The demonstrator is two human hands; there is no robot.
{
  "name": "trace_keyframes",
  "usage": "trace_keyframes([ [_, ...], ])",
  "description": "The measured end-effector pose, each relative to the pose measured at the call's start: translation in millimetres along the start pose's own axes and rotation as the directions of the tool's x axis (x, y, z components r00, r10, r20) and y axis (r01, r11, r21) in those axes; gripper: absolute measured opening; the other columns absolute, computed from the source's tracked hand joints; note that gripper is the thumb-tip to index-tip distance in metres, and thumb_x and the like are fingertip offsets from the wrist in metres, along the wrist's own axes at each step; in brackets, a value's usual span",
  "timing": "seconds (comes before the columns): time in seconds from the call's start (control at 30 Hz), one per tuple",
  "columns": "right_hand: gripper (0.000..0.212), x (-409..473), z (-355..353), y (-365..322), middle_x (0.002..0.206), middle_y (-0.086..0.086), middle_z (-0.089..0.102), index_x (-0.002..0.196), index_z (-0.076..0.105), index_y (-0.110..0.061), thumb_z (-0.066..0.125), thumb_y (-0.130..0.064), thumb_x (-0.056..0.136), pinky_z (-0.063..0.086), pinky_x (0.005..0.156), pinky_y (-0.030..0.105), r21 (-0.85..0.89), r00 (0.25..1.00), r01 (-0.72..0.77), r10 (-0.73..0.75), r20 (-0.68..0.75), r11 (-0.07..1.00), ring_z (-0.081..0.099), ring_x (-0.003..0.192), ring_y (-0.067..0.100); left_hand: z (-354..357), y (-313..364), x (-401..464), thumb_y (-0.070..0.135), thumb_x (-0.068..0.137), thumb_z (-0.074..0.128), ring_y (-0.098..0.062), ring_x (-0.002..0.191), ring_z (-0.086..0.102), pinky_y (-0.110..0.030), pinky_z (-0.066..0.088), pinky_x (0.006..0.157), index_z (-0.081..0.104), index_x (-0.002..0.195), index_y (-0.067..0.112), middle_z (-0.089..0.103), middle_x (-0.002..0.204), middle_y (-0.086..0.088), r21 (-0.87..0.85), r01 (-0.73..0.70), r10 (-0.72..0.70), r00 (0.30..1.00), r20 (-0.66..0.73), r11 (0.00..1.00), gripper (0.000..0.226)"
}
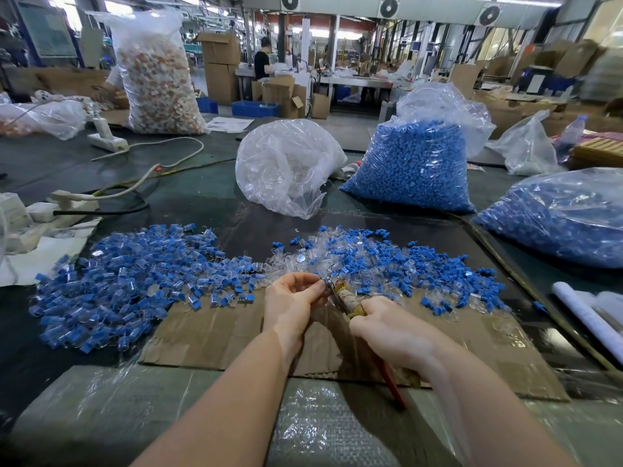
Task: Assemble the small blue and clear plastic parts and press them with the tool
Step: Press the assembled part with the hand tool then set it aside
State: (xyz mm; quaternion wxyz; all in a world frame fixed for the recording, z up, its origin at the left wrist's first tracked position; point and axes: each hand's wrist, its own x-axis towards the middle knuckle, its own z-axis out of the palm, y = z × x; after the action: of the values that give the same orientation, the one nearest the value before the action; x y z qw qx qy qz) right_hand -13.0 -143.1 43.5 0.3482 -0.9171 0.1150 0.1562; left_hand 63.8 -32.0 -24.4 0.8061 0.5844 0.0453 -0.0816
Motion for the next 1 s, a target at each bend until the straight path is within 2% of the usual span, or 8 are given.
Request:
trace_keyframes([
  [0.27,0.020,6,6,-1,0.077,-0.002,0.046,0.074,0.040,-0.019,0.040,-0.019,0.095,0.032,0.053,0.024,-0.149,0.997,0.035,-0.045,-0.066,0.988,0.043,0.065,0.010,0,-1,0,-0.005,0.082,0.063,-0.008,0.055,0.066,-0.018,0.050,0.049,0.063,0.079,0.008,0.066,0.068,-0.006,0.057,-0.050,0.051,0.999,-0.019,0.997,0.013],
  [0.43,0.011,12,14,6,0.082,0.001,0.052,0.089,0.049,-0.015,0.040,-0.017,0.094,0.044,0.070,0.031,-0.110,0.993,0.014,-0.027,-0.113,0.994,0.051,0.074,0.015,0,-3,1,-0.001,0.081,0.066,-0.011,0.060,0.067,-0.023,0.054,0.055,0.065,0.080,0.010,0.068,0.073,-0.008,0.130,-0.060,0.064,0.998,-0.028,0.990,0.012],
  [0.57,0.010,9,14,10,0.079,0.004,0.060,0.083,0.052,-0.015,0.047,-0.019,0.091,0.047,0.065,0.032,0.050,0.995,0.033,-0.028,-0.098,0.998,0.058,0.071,0.017,-2,-4,2,-0.001,0.082,0.065,-0.011,0.063,0.067,-0.022,0.053,0.055,0.065,0.081,0.011,0.068,0.075,-0.007,0.134,-0.065,0.070,0.997,-0.033,0.989,0.013],
  [0.67,0.007,5,8,15,0.065,-0.001,0.058,0.077,0.055,-0.015,0.056,-0.013,0.084,0.038,0.046,0.019,0.210,0.987,0.068,-0.035,-0.157,0.975,0.053,0.052,0.007,-2,-3,0,-0.001,0.082,0.065,-0.016,0.068,0.067,-0.028,0.056,0.062,0.066,0.081,0.010,0.069,0.076,-0.009,0.108,-0.055,0.059,0.998,-0.033,0.993,0.011],
  [0.73,0.008,7,4,23,0.067,0.000,0.056,0.077,0.053,-0.016,0.057,-0.012,0.083,0.035,0.045,0.020,0.194,0.970,0.081,-0.033,-0.239,0.978,0.051,0.053,0.010,-2,-2,-2,-0.001,0.083,0.065,-0.013,0.063,0.065,-0.025,0.056,0.059,0.065,0.082,0.010,0.068,0.074,-0.007,0.084,-0.063,0.067,0.997,-0.040,0.994,0.011],
  [0.8,0.006,11,1,35,0.079,0.002,0.057,0.081,0.053,-0.017,0.057,-0.017,0.084,0.036,0.054,0.023,0.049,0.933,0.055,-0.034,-0.357,0.997,0.053,0.067,0.016,-7,2,-3,0.001,0.083,0.065,-0.011,0.062,0.064,-0.021,0.055,0.058,0.064,0.082,0.012,0.067,0.075,-0.005,0.150,-0.117,0.128,0.990,-0.066,0.982,0.011],
  [0.9,0.010,14,-6,56,0.089,0.000,0.051,0.083,0.048,-0.019,0.056,-0.025,0.087,0.038,0.071,0.026,-0.203,0.858,-0.082,-0.034,-0.513,0.976,0.048,0.087,0.017,-25,17,1,0.006,0.085,0.064,-0.003,0.068,0.058,-0.006,0.046,0.059,0.066,0.086,0.014,0.064,0.078,0.006,0.569,-0.295,0.419,0.903,-0.098,0.768,0.008],
  [1.0,0.016,16,-9,74,0.100,0.001,0.052,0.094,0.050,-0.018,0.053,-0.033,0.090,0.040,0.088,0.027,-0.334,0.802,-0.199,-0.042,-0.596,0.921,0.047,0.098,0.017,-53,34,11,0.006,0.090,0.057,-0.011,0.083,0.056,-0.014,0.041,0.073,0.067,0.101,0.008,0.065,0.093,-0.003,0.795,-0.289,0.574,0.814,-0.090,0.534,0.015],
])
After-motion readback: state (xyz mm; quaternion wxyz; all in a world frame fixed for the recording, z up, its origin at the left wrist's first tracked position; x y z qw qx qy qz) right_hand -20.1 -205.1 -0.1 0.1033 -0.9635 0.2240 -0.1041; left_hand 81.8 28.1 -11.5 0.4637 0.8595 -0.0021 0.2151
